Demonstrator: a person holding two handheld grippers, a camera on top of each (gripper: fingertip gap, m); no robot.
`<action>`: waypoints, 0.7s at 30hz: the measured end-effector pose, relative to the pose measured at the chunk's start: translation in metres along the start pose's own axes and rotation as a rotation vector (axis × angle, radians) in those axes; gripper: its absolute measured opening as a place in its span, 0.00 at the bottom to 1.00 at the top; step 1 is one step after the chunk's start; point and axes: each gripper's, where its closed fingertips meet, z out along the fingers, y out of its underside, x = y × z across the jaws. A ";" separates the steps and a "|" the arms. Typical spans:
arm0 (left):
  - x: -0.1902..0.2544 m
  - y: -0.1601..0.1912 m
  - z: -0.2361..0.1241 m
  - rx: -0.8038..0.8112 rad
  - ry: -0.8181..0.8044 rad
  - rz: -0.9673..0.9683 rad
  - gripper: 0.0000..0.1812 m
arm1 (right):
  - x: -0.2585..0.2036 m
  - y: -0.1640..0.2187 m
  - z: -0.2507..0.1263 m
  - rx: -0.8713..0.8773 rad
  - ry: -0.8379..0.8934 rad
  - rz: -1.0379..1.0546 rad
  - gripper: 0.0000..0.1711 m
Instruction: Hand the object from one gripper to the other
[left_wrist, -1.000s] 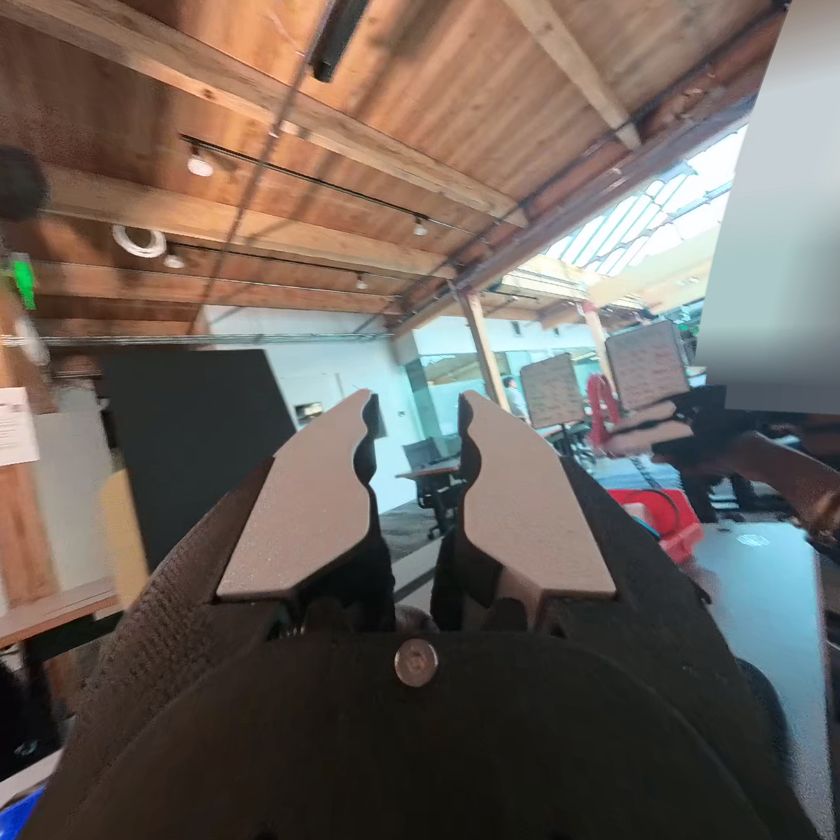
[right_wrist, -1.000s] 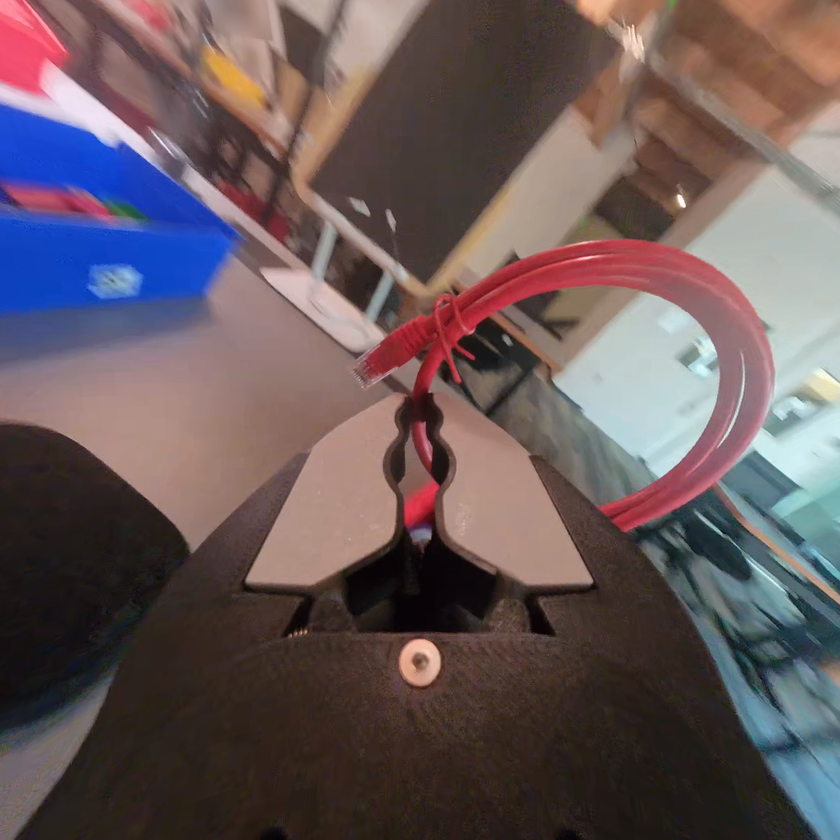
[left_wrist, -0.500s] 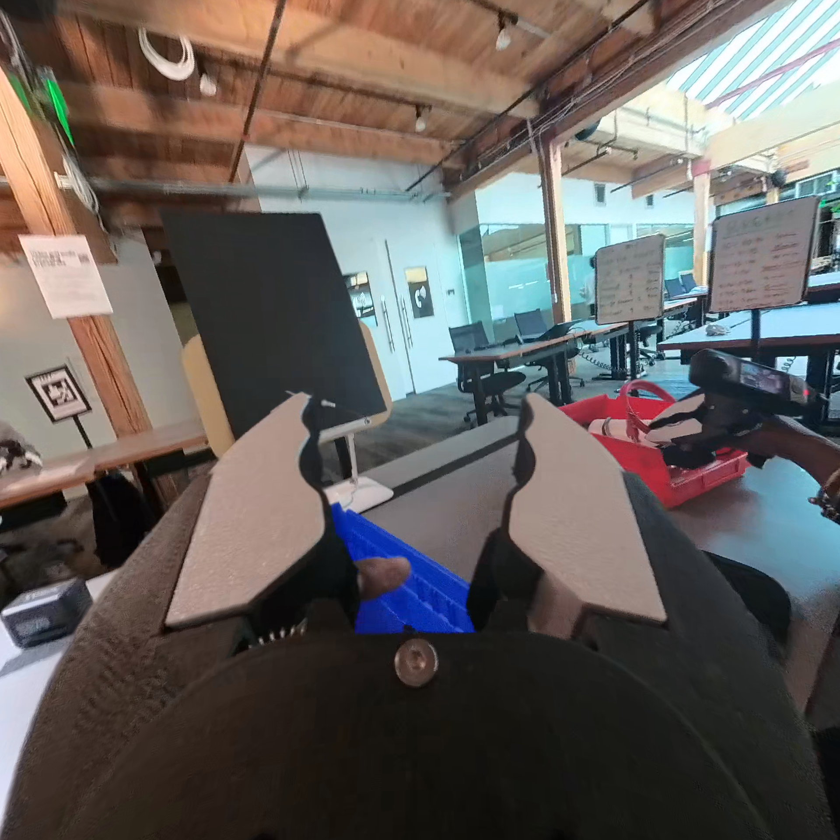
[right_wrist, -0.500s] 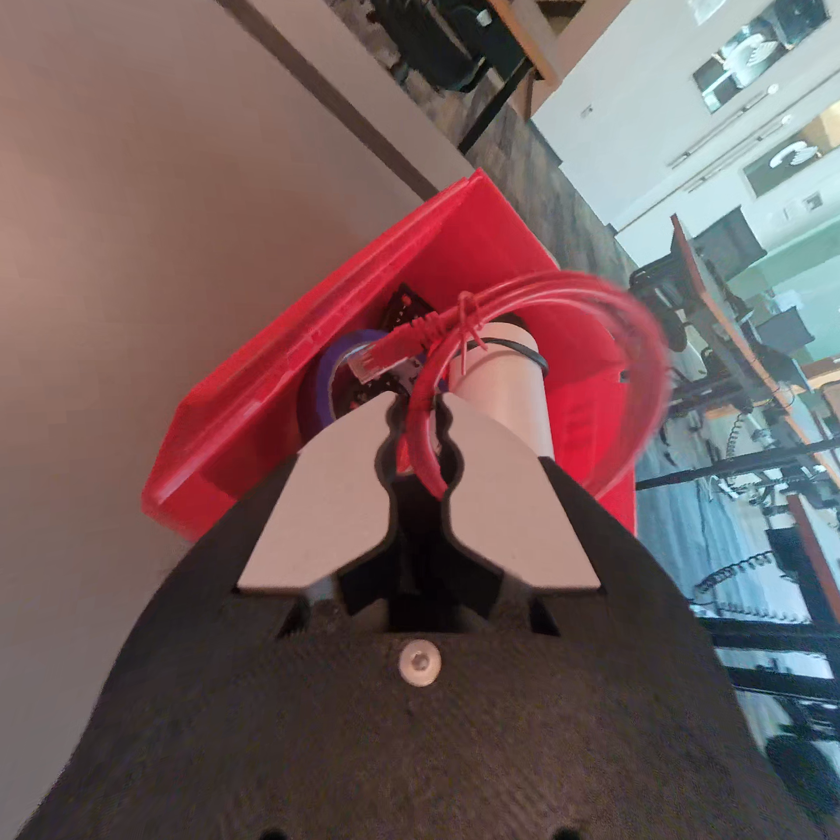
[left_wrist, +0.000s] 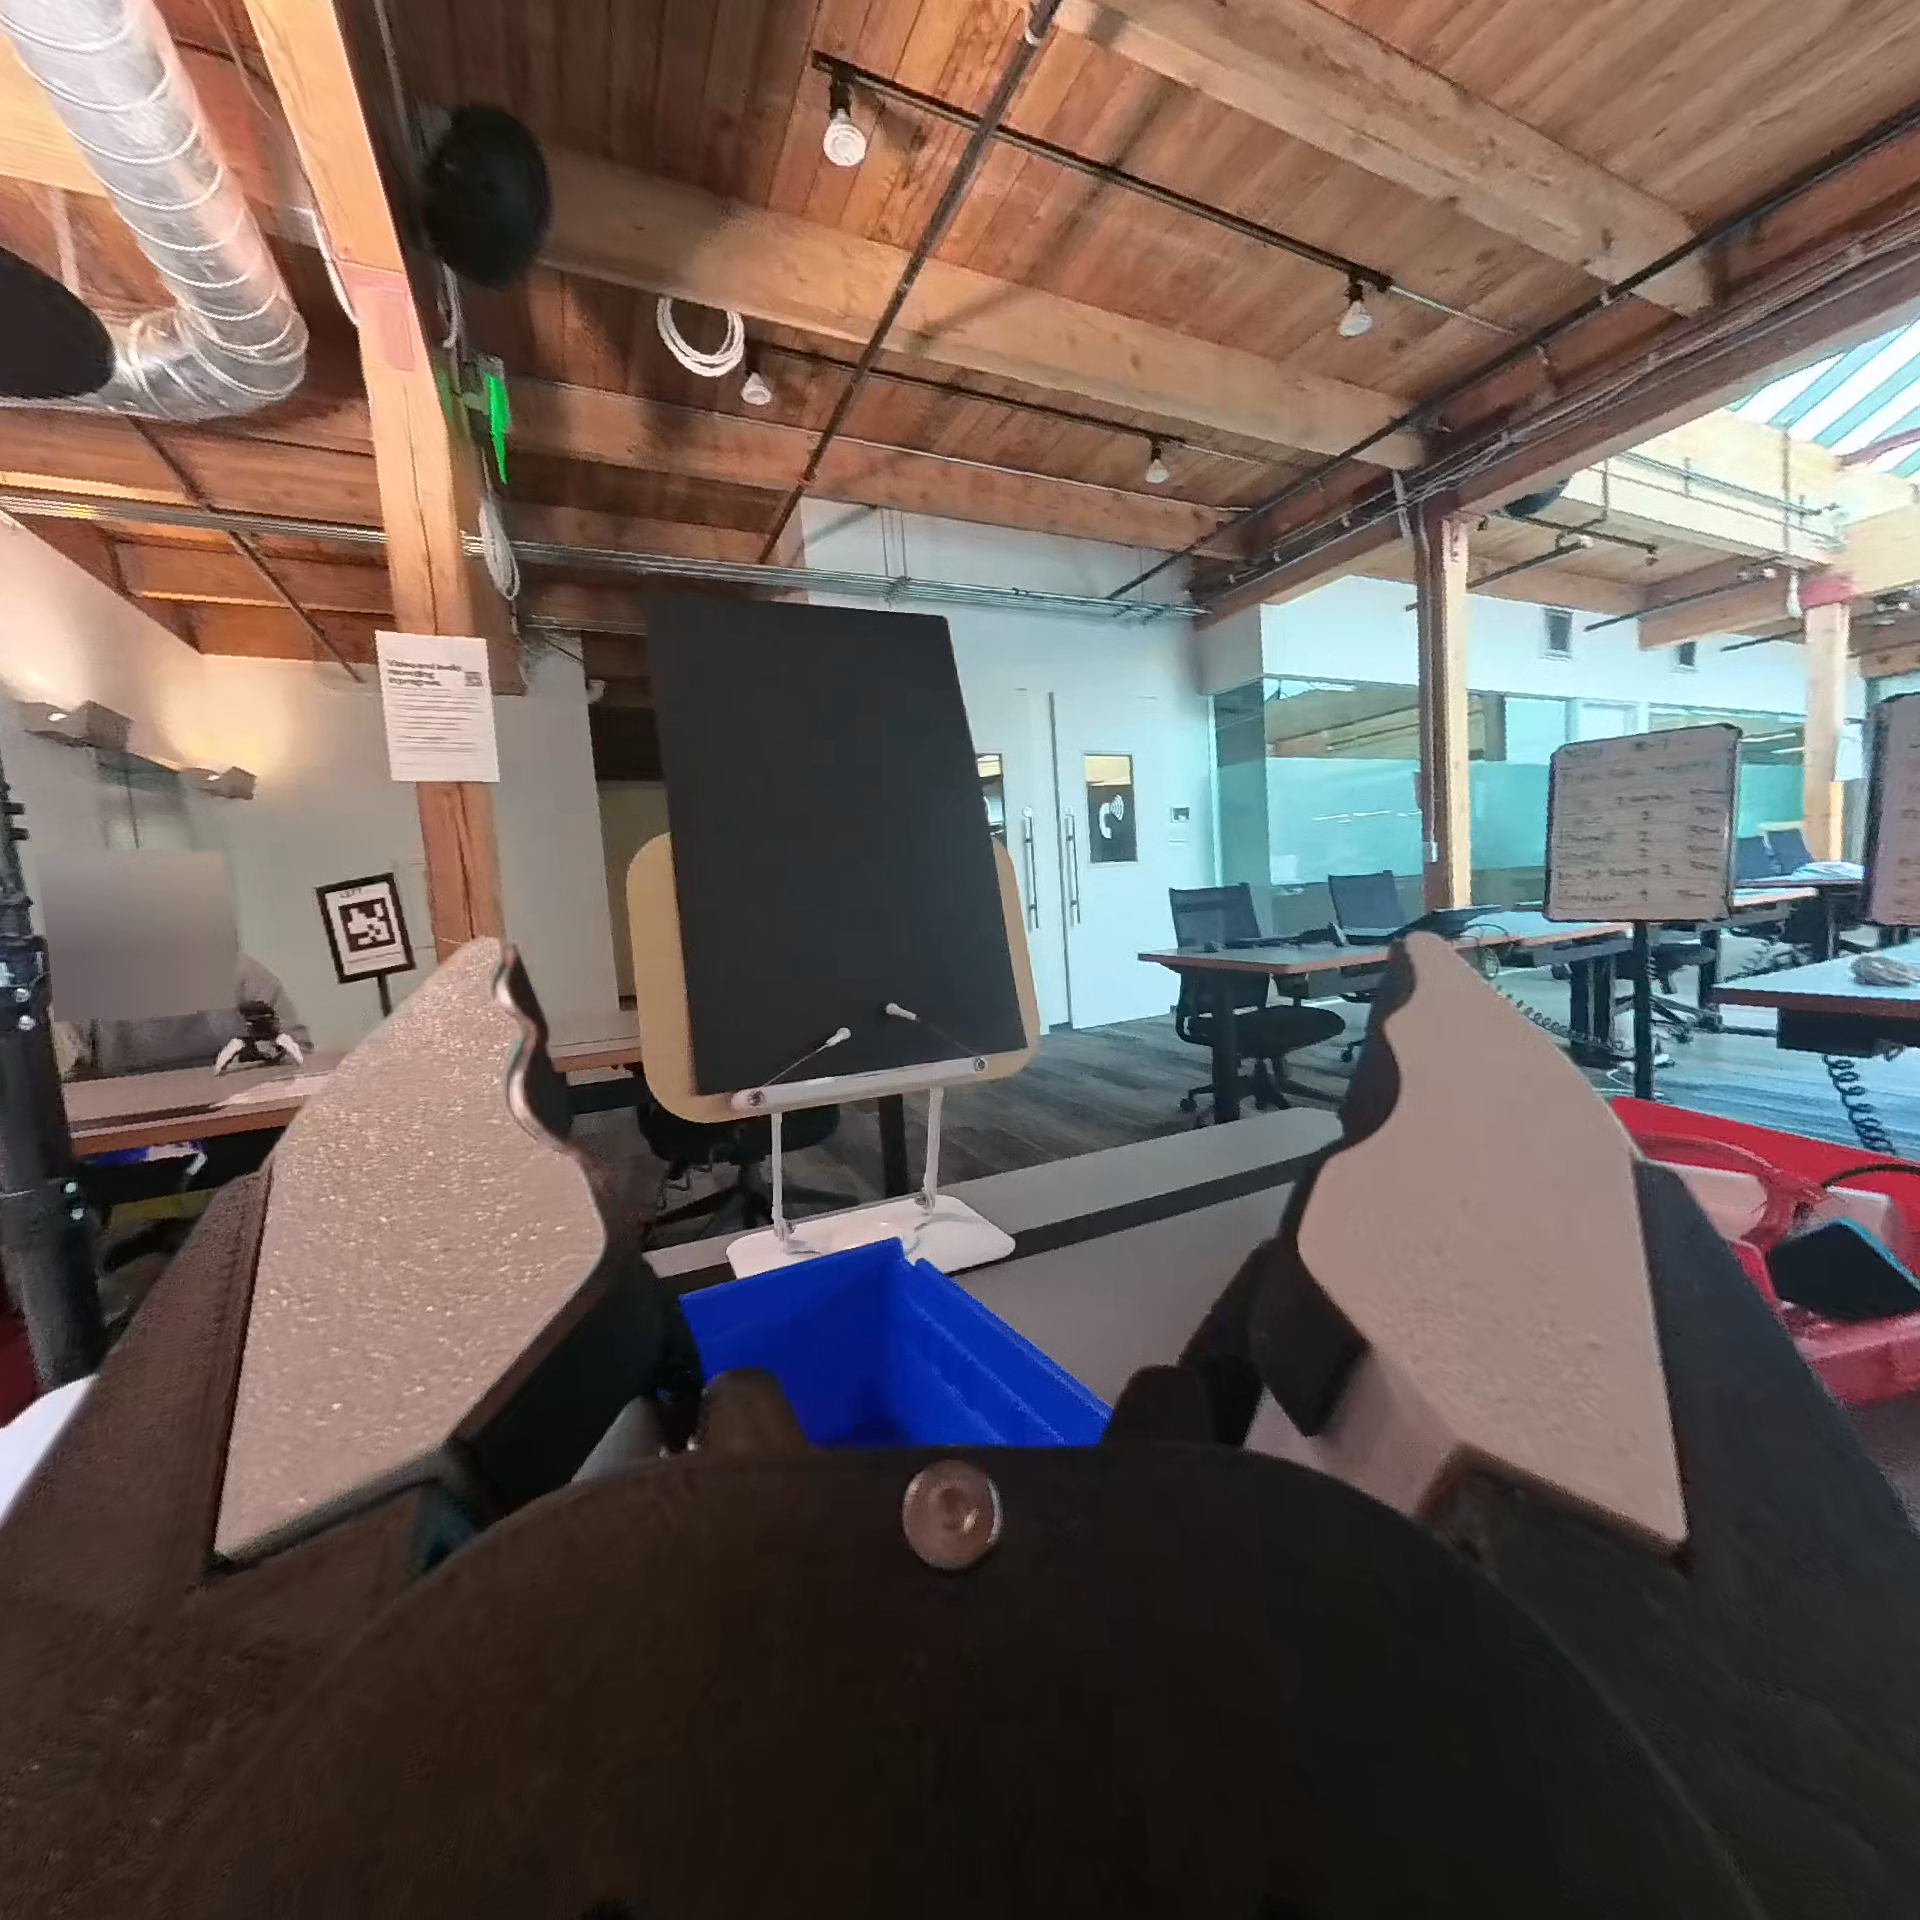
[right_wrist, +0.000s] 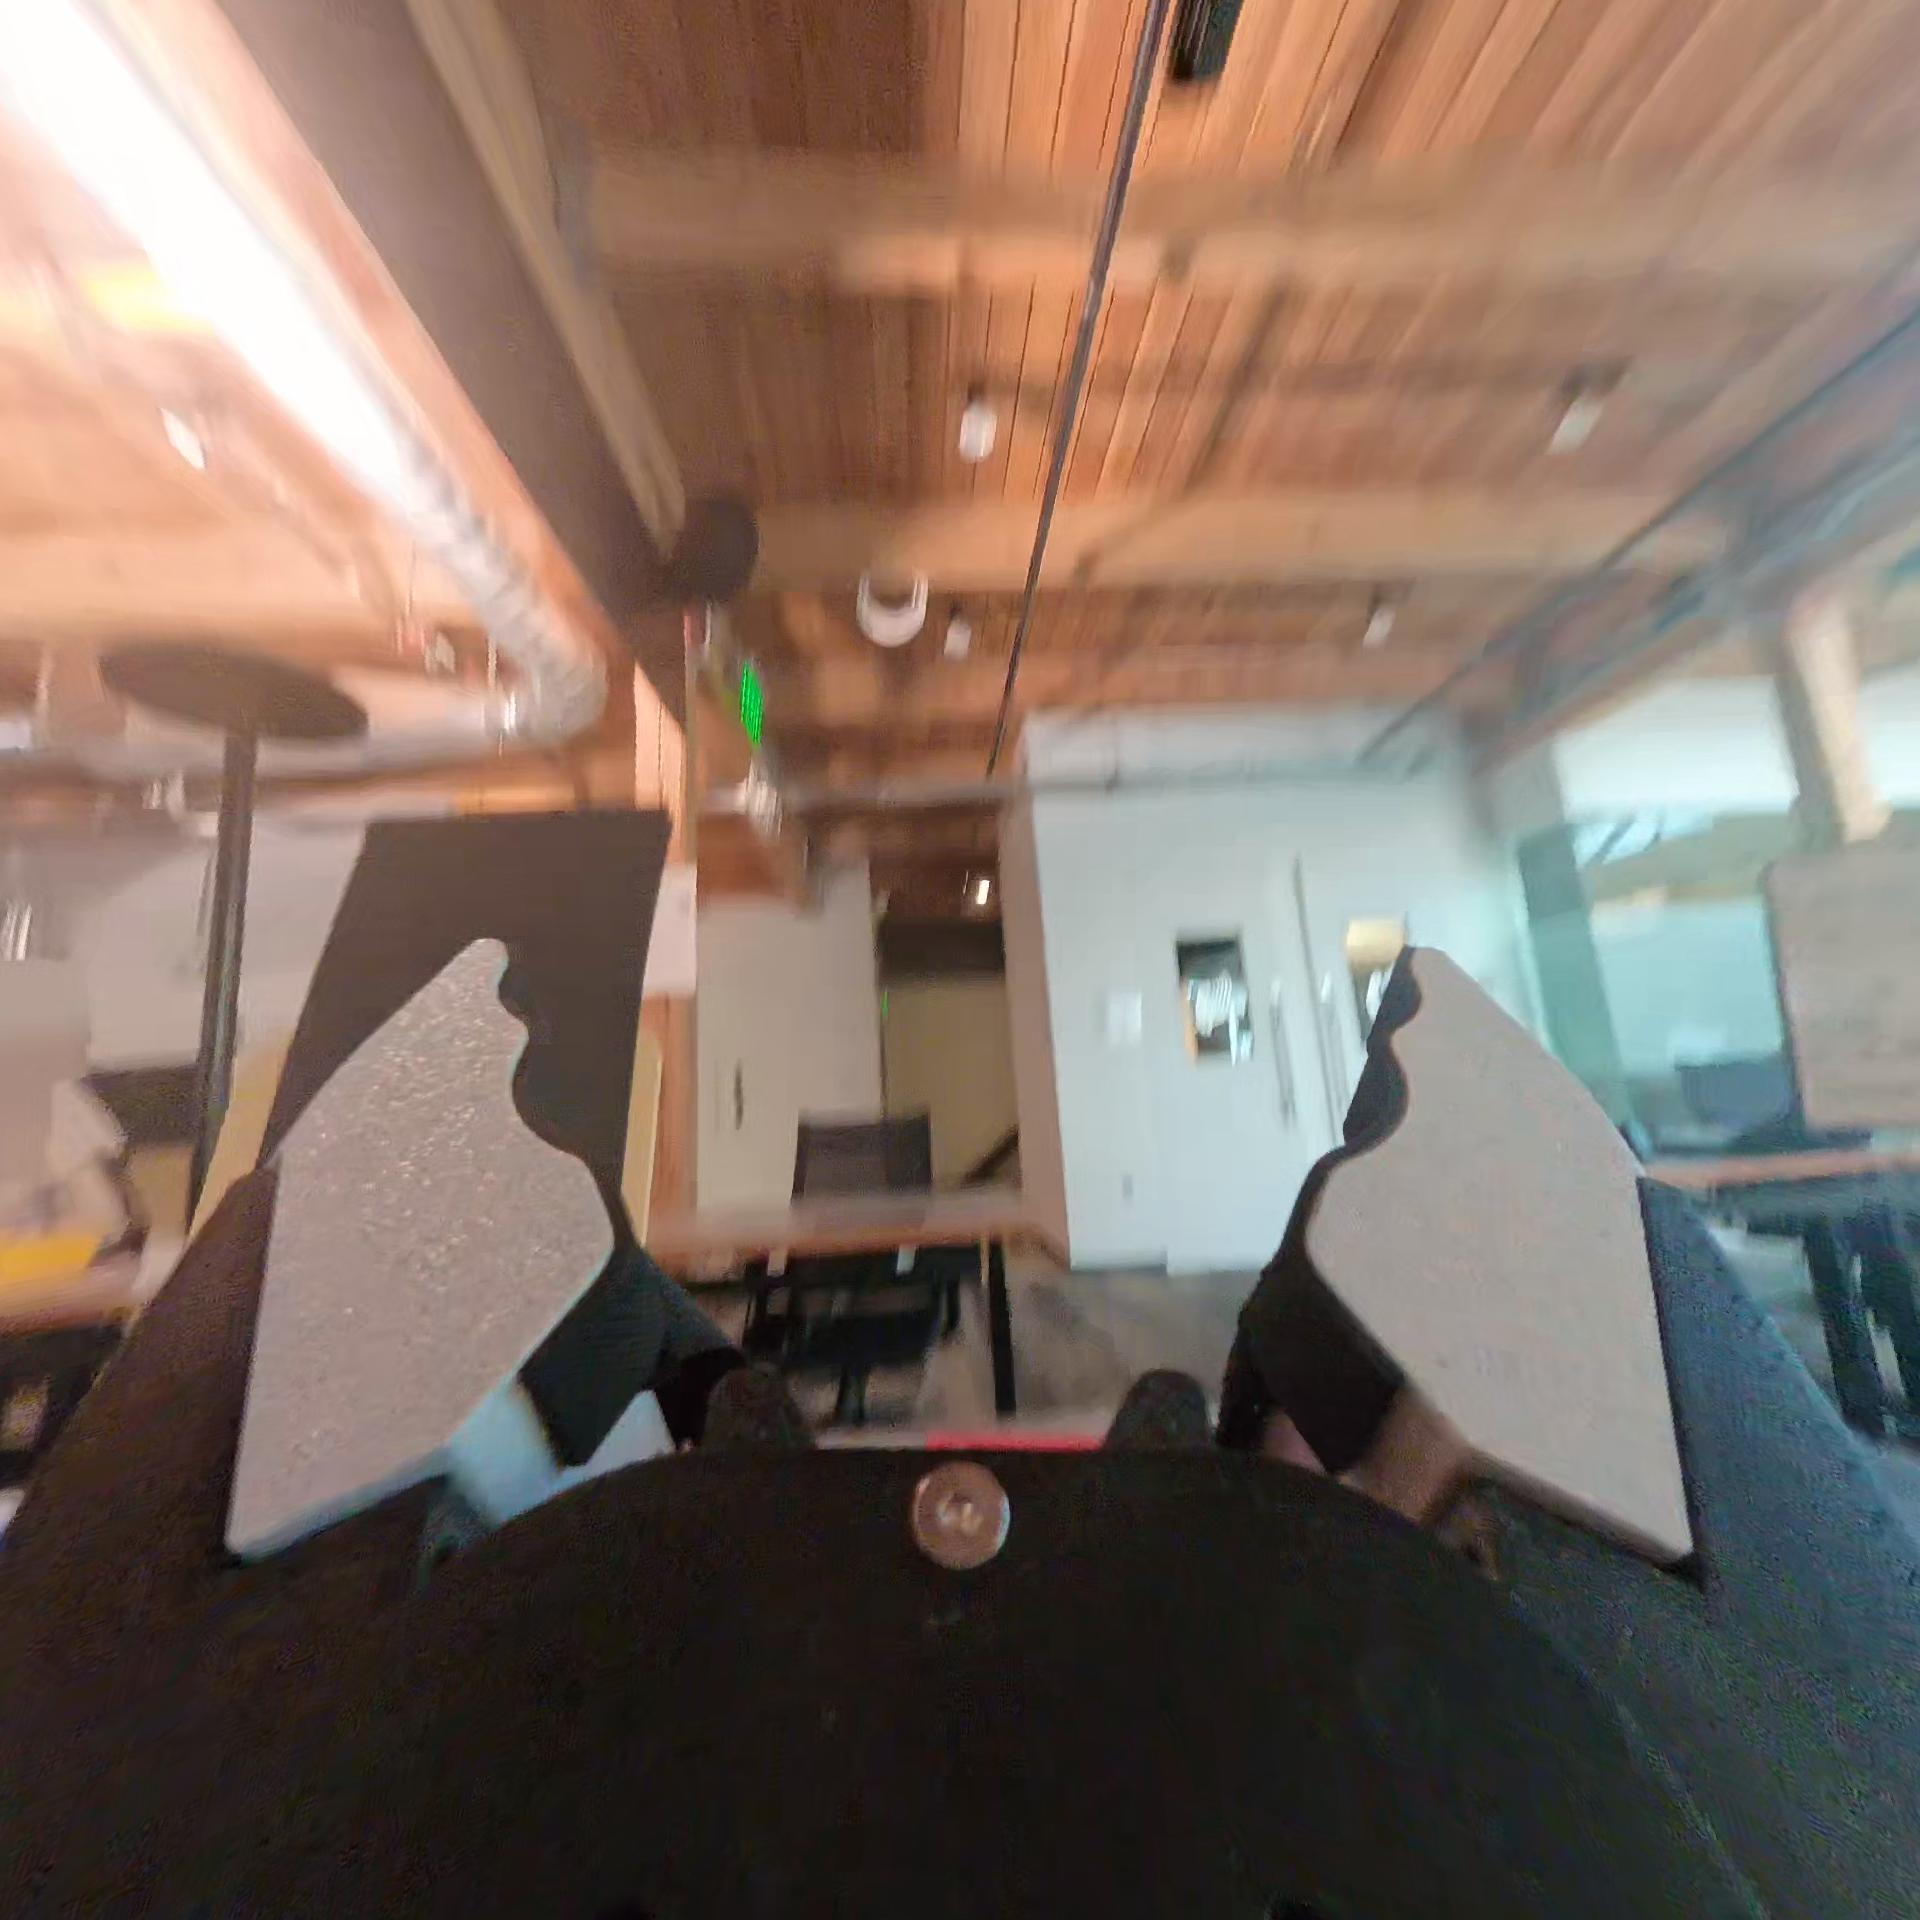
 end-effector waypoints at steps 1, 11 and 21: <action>0.000 0.003 0.001 -0.012 0.004 0.003 0.80 | 0.001 -0.020 -0.004 0.069 0.020 -0.009 0.85; -0.002 0.123 -0.003 -0.597 0.151 0.200 0.62 | 0.003 -0.145 -0.071 0.574 0.169 0.052 0.67; -0.041 0.220 -0.017 -1.289 0.277 0.256 0.53 | -0.009 -0.161 -0.080 0.619 0.128 0.111 0.60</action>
